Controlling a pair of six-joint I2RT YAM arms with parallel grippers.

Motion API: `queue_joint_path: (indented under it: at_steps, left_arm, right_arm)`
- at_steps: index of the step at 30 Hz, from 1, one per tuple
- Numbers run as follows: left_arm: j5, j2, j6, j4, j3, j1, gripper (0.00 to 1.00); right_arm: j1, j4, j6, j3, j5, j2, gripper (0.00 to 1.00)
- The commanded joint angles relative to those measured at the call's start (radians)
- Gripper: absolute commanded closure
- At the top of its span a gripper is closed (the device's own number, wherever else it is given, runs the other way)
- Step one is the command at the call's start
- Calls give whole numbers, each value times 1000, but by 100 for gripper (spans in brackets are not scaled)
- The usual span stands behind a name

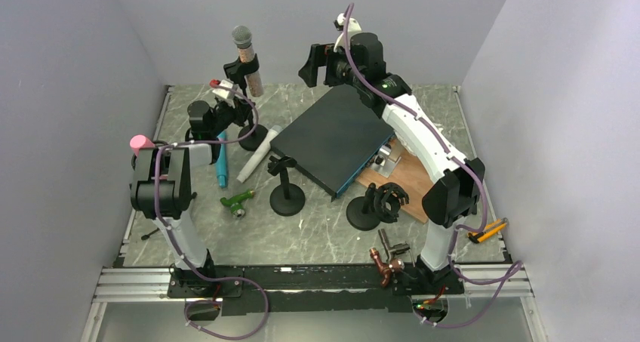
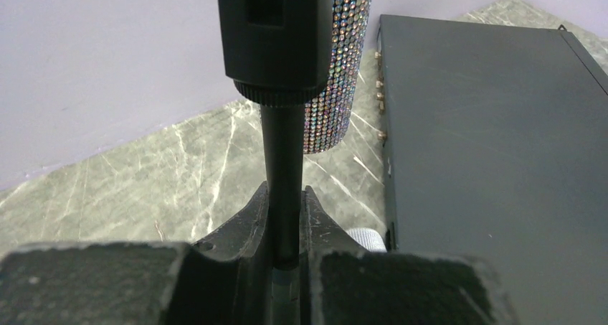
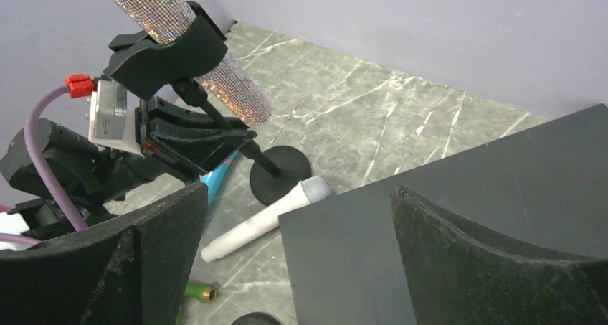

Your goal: Remove the microphone from the stand

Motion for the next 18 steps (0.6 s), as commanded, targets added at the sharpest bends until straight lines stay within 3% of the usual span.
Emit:
queue_joint_path:
  at_steps: [1, 14, 18]
  left_arm:
    - [46, -108, -51, 40, -76, -9, 100]
    - [63, -274, -72, -39, -246, -26, 100]
    - [82, -318, -84, -86, -248, -26, 87]
  right_arm:
    - [32, 78, 3, 48, -16, 10, 0]
    - [96, 214, 6, 176, -46, 156, 0]
    - [120, 274, 3, 277, -40, 236, 0]
